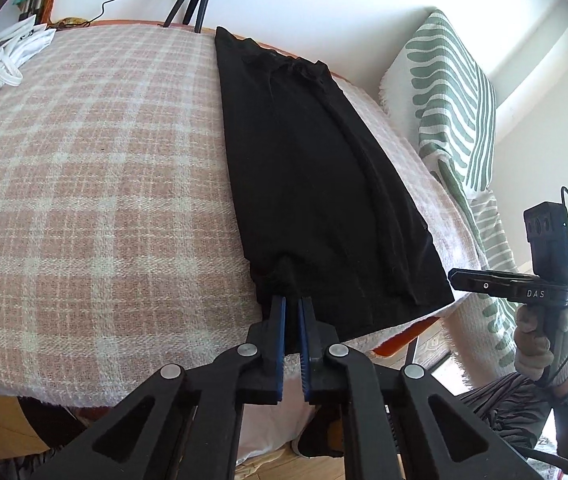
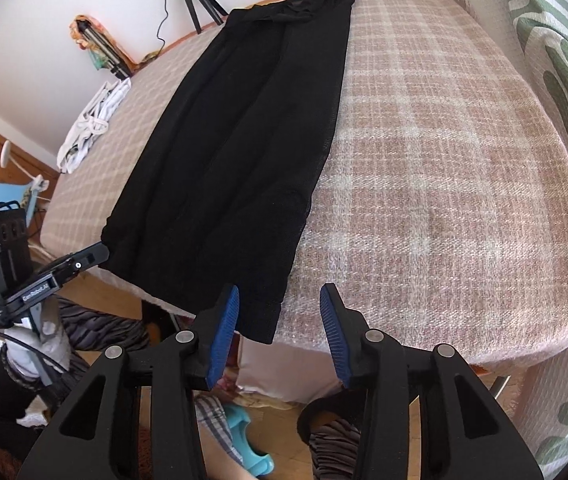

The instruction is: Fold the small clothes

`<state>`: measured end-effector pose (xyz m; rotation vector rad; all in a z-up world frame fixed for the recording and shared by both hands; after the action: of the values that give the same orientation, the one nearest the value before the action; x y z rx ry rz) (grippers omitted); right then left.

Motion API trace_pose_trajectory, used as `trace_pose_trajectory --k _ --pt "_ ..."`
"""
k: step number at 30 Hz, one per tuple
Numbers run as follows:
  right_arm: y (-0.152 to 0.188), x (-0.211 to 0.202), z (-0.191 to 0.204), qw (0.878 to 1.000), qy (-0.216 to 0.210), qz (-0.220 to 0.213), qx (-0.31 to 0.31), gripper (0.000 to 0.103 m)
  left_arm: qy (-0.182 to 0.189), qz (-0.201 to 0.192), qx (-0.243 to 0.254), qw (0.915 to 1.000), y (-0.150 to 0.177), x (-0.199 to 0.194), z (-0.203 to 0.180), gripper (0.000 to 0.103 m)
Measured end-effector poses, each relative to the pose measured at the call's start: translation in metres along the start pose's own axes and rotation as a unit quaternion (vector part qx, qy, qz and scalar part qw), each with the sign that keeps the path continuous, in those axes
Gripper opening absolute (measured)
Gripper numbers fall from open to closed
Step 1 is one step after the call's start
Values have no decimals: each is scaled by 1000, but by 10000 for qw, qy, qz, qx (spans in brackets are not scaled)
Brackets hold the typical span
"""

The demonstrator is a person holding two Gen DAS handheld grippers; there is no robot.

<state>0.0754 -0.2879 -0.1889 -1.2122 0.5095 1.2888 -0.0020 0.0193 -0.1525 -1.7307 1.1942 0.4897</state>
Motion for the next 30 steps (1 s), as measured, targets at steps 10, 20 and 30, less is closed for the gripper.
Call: trace_pose_trajectory --k 10,20,30 --pt "6 -3 4 9994 299 -41 -166 2 -92 -128 235 9996 3 -7 -13 2" --pt "7 -17 -13 9994 -127 -237 215 26 78 -42 -93 9999 2 -9 4 35" --pt "8 10 7 9985 386 183 -352 10 203 309 -23 9993 2 16 -5 5"
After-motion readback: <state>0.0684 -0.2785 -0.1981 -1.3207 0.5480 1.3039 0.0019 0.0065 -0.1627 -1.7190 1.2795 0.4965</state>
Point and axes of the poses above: each gripper's, at about its wrist camera, not at the fingertips, and x roughly the way its jaws point, z to its left, y to its underside, the point moved 1 cm from there along x, roughly the way its jaws point, and after that the axes turned 2 degrees about -x, right-handed, at the moved point
